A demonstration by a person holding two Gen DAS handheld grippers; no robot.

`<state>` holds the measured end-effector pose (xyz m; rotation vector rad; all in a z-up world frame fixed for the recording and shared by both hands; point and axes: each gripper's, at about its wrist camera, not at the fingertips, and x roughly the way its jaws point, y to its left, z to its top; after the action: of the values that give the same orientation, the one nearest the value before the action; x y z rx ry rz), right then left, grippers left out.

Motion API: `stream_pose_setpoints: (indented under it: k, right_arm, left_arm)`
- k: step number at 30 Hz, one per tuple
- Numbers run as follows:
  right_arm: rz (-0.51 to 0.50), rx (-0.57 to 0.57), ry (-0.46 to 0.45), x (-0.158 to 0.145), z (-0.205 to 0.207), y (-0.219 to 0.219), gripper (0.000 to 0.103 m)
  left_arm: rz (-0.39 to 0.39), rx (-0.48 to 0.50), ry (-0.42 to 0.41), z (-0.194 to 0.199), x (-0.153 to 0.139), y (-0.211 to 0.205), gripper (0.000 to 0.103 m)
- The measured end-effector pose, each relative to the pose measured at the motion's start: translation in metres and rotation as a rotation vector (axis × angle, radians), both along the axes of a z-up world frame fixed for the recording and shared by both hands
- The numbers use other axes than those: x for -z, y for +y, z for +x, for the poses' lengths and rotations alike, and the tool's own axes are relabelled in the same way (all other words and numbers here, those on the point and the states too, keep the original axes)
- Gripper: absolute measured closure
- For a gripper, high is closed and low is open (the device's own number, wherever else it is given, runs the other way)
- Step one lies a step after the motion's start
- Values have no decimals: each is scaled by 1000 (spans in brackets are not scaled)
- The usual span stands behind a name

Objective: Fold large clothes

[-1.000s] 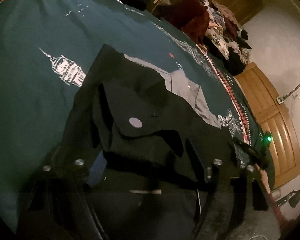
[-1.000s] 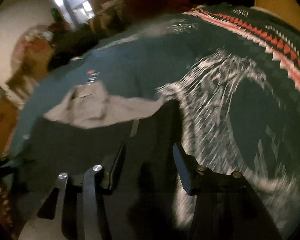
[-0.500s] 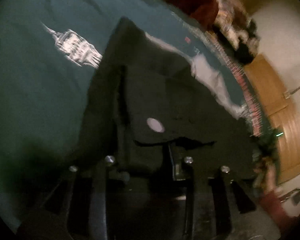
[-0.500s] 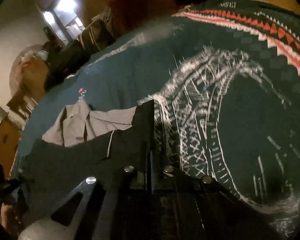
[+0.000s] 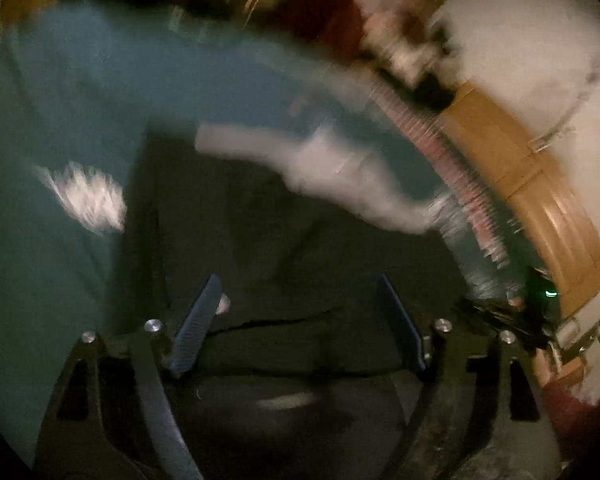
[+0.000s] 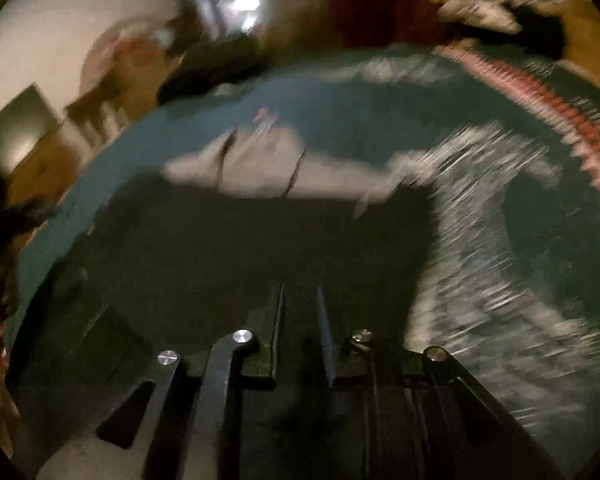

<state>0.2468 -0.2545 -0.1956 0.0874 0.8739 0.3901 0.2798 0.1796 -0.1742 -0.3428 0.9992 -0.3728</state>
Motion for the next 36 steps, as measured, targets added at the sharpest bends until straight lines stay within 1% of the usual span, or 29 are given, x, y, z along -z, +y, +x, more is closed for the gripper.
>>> stream_pose_setpoints:
  k: [1,2,3,4,5,6,7,8,9,10,11,12,13,14,16,17,18,20,23,26,29,30,32,34,36]
  right_arm:
    - [-18,-14,39,17,4,7,83]
    - [-40,-27,106,38,9,10,86]
    - [-27,-19,107,42,8,5,90]
    - [3,-4,113,41,4,-5,92]
    - [4,34,135,36,-3,-21,91]
    - [-6,57,138,33,-9,-30,89]
    - [-9,90,152,27,-25,-48,89]
    - [-3,108,166,21,-37,-57,77]
    - [-7,132,183,13,-52,-65,69]
    - [14,140,194,4,-73,-72,68]
    - [67,128,218,-3,-100,-77,66]
    - [105,115,249,-6,-123,-77,63]
    - [135,104,283,-7,-147,-77,63]
    - [146,99,312,-6,-177,-76,62]
    - [131,94,357,1,-222,-71,61]
    - [109,97,374,7,-244,-67,59]
    - [112,90,396,14,-260,-62,59]
    - [117,76,415,28,-281,-52,59]
    - [81,65,404,40,-288,-40,59]
    - [60,67,385,41,-285,-37,59]
    - [26,74,361,35,-284,-32,59]
    - [31,68,346,30,-284,-31,58]
    - [47,53,349,33,-283,-29,51]
    - [59,38,387,45,-278,-29,51]
    - [93,41,400,49,-275,-33,49]
  left_arm:
    - [71,-29,28,5,13,5,70]
    - [30,-66,26,4,14,19,71]
    - [-27,-121,36,0,11,41,70]
    - [26,-202,47,-9,5,63,69]
    - [43,-255,45,-21,0,87,63]
    - [38,-284,51,-33,-2,105,54]
    - [31,-291,58,-51,-7,123,54]
    - [13,-283,58,-67,-14,133,54]
    - [-3,-255,50,-87,-23,140,50]
    - [-25,-224,36,-109,-34,144,39]
    - [-60,-192,24,-128,-43,140,33]
    - [-116,-152,12,-148,-50,141,26]
    - [-180,-109,8,-171,-55,138,24]
    - [-218,-76,13,-185,-54,134,24]
    - [-266,-19,33,-216,-50,128,24]
    - [-271,3,46,-222,-47,121,24]
    - [-266,29,65,-234,-40,116,24]
    - [-243,59,102,-245,-29,110,24]
    - [-191,74,138,-252,-17,108,24]
    - [-199,67,126,-261,-16,107,24]
    - [-198,71,115,-262,-19,106,24]
    - [-194,78,114,-266,-17,103,24]
    - [-188,96,121,-265,-15,101,24]
    - [-188,104,124,-272,-16,105,25]
    - [-161,120,118,-275,-19,104,24]
